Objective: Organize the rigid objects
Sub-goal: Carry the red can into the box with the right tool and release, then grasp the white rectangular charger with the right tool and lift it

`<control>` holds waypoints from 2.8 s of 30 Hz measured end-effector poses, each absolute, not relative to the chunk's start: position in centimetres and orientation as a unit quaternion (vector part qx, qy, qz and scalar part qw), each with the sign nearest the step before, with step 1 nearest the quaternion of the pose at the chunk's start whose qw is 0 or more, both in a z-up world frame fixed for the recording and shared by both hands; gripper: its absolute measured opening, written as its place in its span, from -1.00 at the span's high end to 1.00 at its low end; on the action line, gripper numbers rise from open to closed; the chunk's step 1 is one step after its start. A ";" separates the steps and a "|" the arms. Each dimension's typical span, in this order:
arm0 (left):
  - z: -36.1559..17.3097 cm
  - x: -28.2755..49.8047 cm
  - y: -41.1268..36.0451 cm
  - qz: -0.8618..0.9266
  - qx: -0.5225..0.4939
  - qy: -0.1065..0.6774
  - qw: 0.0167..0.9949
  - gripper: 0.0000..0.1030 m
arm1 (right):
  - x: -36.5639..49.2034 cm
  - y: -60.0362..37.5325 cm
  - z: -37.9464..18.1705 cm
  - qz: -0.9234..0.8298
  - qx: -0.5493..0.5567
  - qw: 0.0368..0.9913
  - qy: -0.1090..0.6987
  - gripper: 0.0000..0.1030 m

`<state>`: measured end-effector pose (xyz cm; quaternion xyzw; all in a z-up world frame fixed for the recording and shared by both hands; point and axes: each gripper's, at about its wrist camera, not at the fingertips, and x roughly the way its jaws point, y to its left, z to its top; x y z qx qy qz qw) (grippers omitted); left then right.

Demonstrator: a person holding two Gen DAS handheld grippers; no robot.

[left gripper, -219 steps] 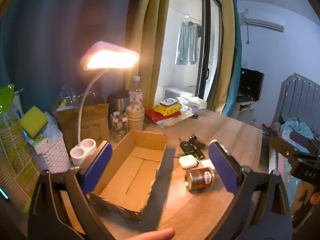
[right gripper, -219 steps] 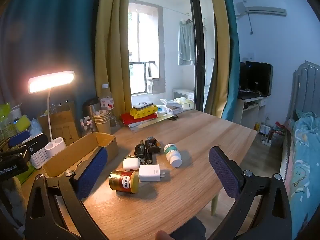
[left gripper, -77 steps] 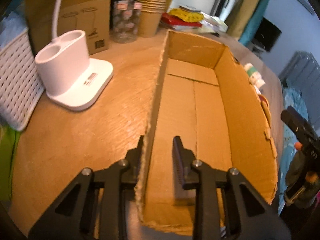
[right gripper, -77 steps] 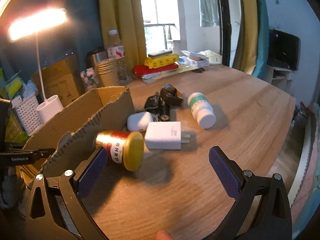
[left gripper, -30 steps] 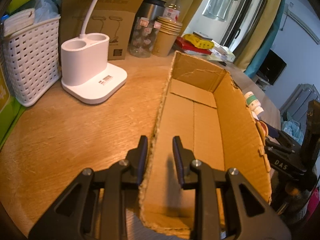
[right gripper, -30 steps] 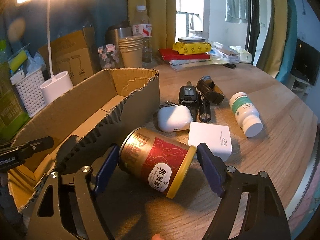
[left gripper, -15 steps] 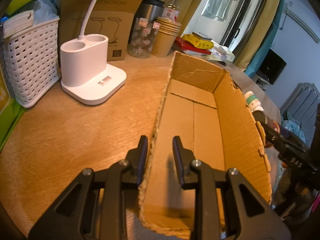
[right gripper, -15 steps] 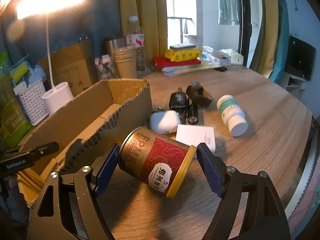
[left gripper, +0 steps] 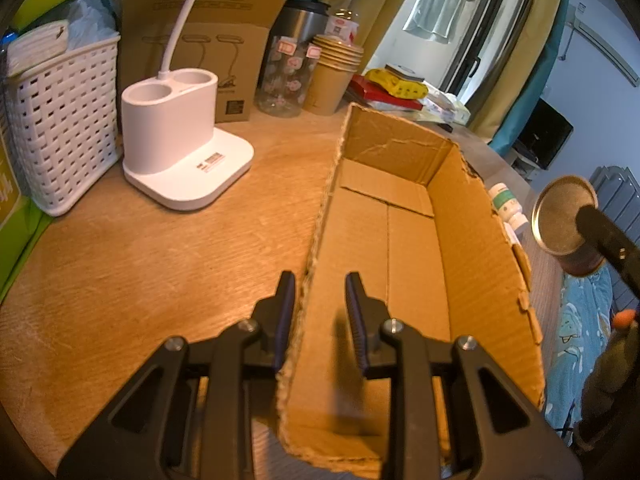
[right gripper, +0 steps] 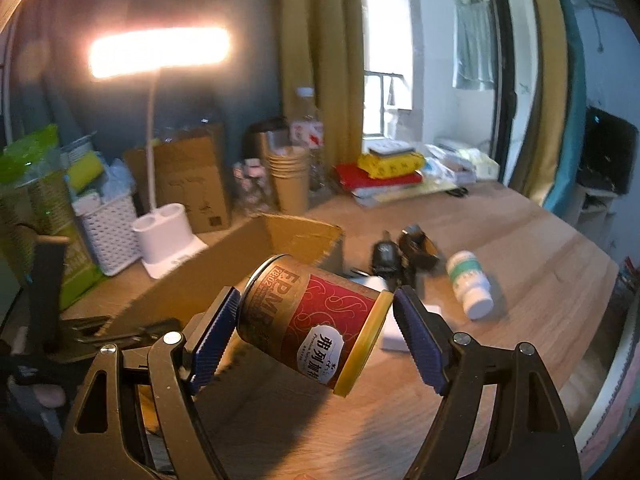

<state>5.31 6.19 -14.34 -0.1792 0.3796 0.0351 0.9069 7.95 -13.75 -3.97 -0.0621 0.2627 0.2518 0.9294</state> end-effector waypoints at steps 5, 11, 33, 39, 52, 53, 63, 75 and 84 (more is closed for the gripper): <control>-14.3 5.3 6.4 0.037 -0.182 0.378 0.907 0.49 | 7.0 -11.7 -3.2 0.279 -0.070 0.923 0.254 -0.58; -14.2 5.1 6.4 0.039 -0.182 0.374 0.908 0.49 | 6.5 -9.2 -3.2 0.311 -0.080 0.912 0.255 -0.58; -14.4 5.2 6.3 0.038 -0.178 0.376 0.909 0.49 | 8.5 -5.6 -7.6 0.353 -0.065 0.860 0.362 -0.58; -14.4 5.2 6.2 0.037 -0.177 0.377 0.909 0.49 | 8.5 -5.6 -7.6 0.351 -0.065 0.860 0.365 -0.58; -14.5 5.5 6.4 0.040 -0.173 0.378 0.909 0.48 | 8.4 -5.6 -7.4 0.346 -0.069 0.863 0.362 -0.61; -14.5 5.4 6.4 0.041 -0.172 0.378 0.909 0.48 | 8.4 -5.7 -7.4 0.345 -0.069 0.864 0.361 -0.61; -14.5 5.6 6.1 0.044 -0.165 0.381 0.909 0.46 | 8.3 -7.6 -6.1 0.323 -0.063 0.882 0.338 -0.62; -14.5 5.7 6.1 0.043 -0.160 0.383 0.909 0.46 | 10.5 -14.0 -4.8 0.222 -0.033 0.926 0.303 -0.62; -14.6 5.7 6.0 0.043 -0.161 0.384 0.908 0.46 | 13.2 -17.8 -6.2 0.148 -0.037 0.939 0.308 -0.62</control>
